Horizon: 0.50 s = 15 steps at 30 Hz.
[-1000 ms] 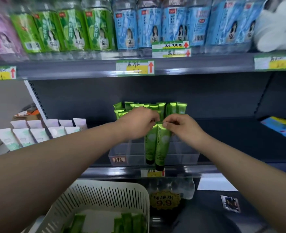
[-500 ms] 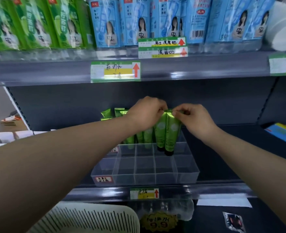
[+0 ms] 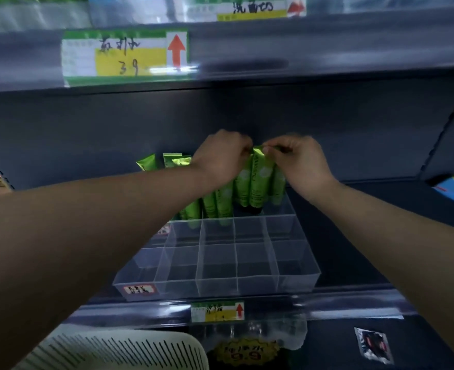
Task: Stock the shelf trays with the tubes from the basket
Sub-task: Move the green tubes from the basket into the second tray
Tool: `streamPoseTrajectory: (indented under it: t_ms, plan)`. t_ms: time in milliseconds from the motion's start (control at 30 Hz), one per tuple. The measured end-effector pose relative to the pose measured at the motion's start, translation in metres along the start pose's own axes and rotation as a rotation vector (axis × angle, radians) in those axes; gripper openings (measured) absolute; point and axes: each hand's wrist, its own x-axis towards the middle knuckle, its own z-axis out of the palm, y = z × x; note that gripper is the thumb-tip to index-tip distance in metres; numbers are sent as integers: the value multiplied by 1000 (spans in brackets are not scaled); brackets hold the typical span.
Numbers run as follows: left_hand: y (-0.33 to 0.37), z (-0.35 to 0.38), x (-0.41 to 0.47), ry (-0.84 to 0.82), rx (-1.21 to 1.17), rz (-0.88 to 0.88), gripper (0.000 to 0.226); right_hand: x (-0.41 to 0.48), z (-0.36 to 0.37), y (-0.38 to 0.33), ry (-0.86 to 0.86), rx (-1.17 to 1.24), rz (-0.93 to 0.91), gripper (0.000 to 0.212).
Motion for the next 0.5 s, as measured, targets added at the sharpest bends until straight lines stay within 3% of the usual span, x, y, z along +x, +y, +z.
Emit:
streamPoseTrajectory:
  t_ms: [500]
  plan:
    - [-15,36,-2,-71,-9,-3,29,-6,36,41,-99,-73,58,18]
